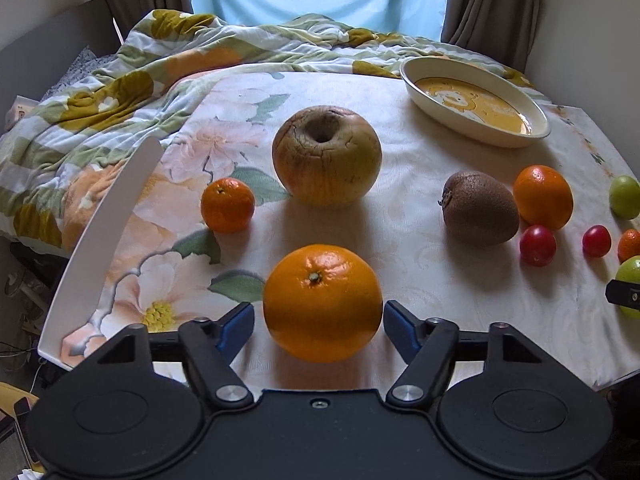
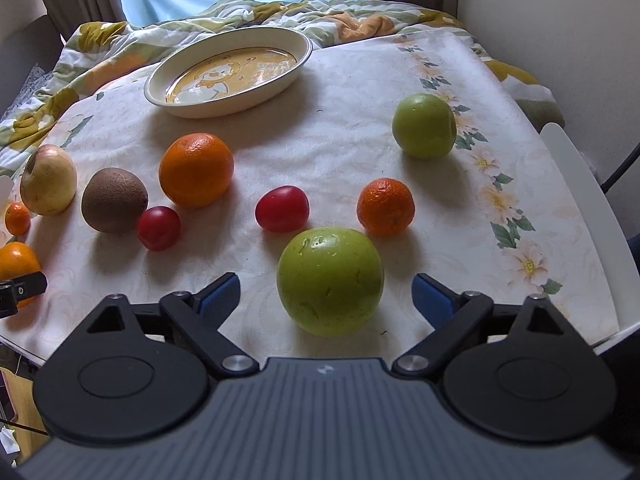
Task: Organize fruits
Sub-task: 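Grasp the large orange with the left tool while the right tool grasps the green apple, then lift and carry the orange and green apple toward the white bowl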
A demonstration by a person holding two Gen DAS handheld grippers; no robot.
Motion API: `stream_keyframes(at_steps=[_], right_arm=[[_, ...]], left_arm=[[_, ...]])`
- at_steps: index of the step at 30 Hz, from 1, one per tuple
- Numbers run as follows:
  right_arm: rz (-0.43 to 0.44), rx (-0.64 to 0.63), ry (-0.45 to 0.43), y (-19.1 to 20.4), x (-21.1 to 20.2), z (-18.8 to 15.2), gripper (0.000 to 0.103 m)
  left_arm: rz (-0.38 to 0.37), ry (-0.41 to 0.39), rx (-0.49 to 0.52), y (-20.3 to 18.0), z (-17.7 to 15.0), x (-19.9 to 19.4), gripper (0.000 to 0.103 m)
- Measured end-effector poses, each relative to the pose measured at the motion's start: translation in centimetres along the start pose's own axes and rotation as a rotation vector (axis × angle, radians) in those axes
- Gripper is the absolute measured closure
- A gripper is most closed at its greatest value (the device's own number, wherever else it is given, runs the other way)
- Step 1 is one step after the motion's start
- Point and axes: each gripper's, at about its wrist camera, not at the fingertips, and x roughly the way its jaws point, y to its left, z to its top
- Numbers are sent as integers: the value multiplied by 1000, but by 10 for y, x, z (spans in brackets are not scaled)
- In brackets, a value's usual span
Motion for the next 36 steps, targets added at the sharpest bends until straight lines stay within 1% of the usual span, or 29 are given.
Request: stream_keyframes(at_steps=[1, 3, 7, 10, 12, 14, 15, 16, 20, 27, 32, 36], right_arm=[[2, -1, 1, 0, 1, 1, 1], [2, -6, 1, 0, 2, 2, 4], [4, -16, 0, 1, 2, 5, 11], [13, -19, 11, 0, 4, 5, 18], [17, -24, 20, 0, 5, 4, 21], [18, -33, 23, 0, 6, 3, 26], [8, -40, 19, 0, 7, 2, 32], [3, -47, 12, 0, 6, 2, 32], [33, -27, 11, -6, 6, 4, 33], [73, -59, -5, -8, -4, 12, 33], [107, -81, -23, -10, -19, 27, 33], [130, -103, -46, -16, -35, 45, 33]], left_arm=[[2, -1, -1, 0, -1, 0, 32], [-16, -3, -6, 1, -1, 0, 39], [-6, -6, -6, -2, -1, 0, 40], [-1, -8, -13, -2, -2, -1, 40], [5, -12, -12, -3, -3, -1, 40], [9, -18, -13, -4, -4, -2, 40], [10, -20, -15, -4, -4, -3, 41], [11, -21, -17, -4, -4, -3, 41], [24, -37, -17, -8, -4, -10, 41], [26, -71, -29, -19, 5, -30, 41], [18, -115, -21, -32, 20, -53, 41], [21, -156, -24, -42, 41, -72, 41]])
